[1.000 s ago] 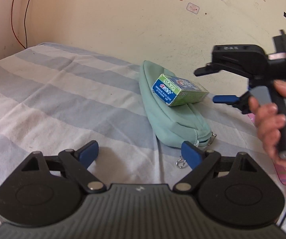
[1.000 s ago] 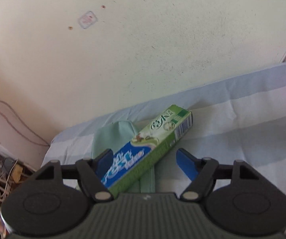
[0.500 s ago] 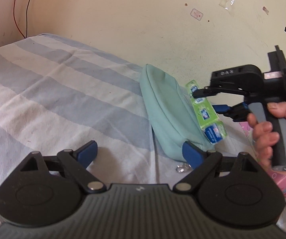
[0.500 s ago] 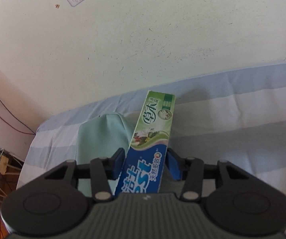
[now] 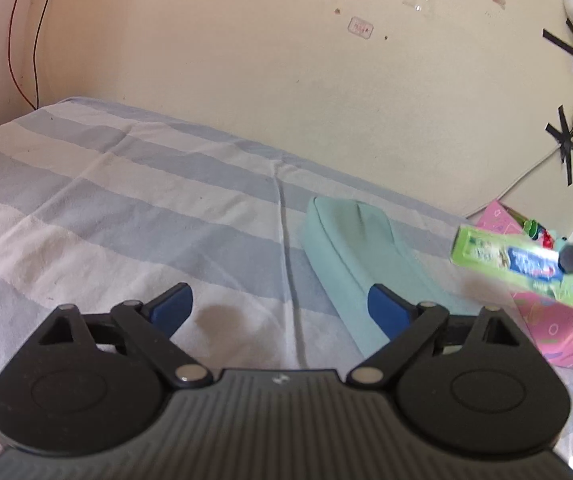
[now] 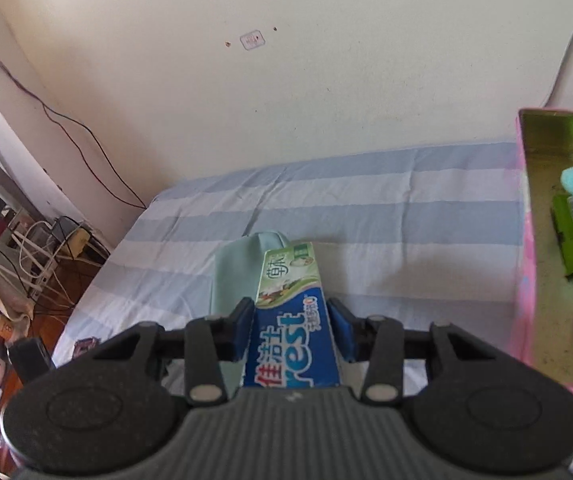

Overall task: Organize objects
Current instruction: 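Grasp the Crest toothpaste box with the right gripper and lift it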

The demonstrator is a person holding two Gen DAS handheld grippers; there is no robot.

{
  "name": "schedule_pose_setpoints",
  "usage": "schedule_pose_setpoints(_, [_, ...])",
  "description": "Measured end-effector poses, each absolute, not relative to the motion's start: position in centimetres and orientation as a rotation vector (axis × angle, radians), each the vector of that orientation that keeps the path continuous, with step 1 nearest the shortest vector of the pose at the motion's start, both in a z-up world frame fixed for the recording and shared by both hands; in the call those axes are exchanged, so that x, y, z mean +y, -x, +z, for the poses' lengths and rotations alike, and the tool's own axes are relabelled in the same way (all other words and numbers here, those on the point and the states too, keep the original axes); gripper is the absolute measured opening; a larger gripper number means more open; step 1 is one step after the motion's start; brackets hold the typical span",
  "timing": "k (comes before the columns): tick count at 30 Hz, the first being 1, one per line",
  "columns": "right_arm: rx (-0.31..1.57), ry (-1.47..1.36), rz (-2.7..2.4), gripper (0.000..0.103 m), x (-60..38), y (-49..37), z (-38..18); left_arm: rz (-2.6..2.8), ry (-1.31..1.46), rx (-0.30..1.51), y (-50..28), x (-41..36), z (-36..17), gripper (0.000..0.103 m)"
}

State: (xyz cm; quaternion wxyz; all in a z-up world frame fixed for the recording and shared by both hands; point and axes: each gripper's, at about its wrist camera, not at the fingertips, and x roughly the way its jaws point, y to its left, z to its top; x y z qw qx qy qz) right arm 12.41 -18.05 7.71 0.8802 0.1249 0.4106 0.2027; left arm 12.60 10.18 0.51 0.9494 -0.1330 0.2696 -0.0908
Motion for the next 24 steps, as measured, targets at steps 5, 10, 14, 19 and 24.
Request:
schedule_pose_setpoints(5, [0.852, -0.034, 0.373, 0.04, -19.7, -7.4, 6.2, -0.275, 0.25, 0.447, -10.2, 9.0, 2.1, 0.095])
schedule_pose_setpoints(10, [0.864, 0.17, 0.32, 0.041, -21.8, -1.9, 2.6, -0.558, 0.23, 0.449, -7.5, 4.7, 4.3, 0.095])
schedule_pose_setpoints(14, [0.8, 0.122, 0.246, 0.05, -24.2, 1.3, 2.2, -0.739, 0.135, 0.458, -6.7, -0.4, 5.4, 0.095])
schedule_pose_setpoints(19, [0.704, 0.074, 0.21, 0.071, -25.8, 6.0, 1.9, -0.827, -0.003, 0.509, -8.5, -6.9, 4.2, 0.096])
schedule_pose_setpoints(24, [0.71, -0.014, 0.154, 0.07, -27.3, 7.8, -0.7, -0.823, -0.085, 0.659, -11.4, -11.4, 0.6, 0.095])
